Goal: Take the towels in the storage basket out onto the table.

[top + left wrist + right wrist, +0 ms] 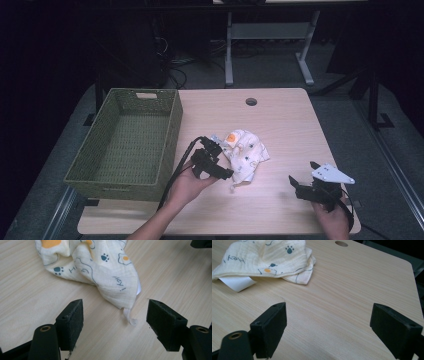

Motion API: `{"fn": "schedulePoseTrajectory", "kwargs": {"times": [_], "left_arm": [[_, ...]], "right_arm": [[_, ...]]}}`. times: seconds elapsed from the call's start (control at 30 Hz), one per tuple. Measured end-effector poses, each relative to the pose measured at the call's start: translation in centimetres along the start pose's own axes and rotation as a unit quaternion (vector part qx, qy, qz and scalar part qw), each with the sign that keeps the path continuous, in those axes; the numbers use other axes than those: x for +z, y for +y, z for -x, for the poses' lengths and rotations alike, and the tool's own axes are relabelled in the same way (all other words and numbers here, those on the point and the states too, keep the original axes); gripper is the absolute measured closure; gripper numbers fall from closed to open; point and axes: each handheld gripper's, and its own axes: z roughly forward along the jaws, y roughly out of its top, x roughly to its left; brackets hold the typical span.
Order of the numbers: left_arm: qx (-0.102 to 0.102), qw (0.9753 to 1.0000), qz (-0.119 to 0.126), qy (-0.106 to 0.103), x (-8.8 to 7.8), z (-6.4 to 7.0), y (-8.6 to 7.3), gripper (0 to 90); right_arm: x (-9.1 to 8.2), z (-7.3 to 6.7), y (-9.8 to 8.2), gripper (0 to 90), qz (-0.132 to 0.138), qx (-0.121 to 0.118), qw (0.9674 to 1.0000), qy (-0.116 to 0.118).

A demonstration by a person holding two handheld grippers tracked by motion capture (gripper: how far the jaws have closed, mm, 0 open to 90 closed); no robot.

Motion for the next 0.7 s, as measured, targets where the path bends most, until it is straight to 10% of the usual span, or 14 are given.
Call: {"fn": "schedulePoseTrajectory", "kwargs": {"times": [0.7], "left_arm": [[0.01,0.9991,0.035,-0.023,-0.9,1.7,-4.7,27.5]], "right_arm": [[0.0,-0.4,0.0,13.5,0.001,-0.005,1.0,0.002]]}}
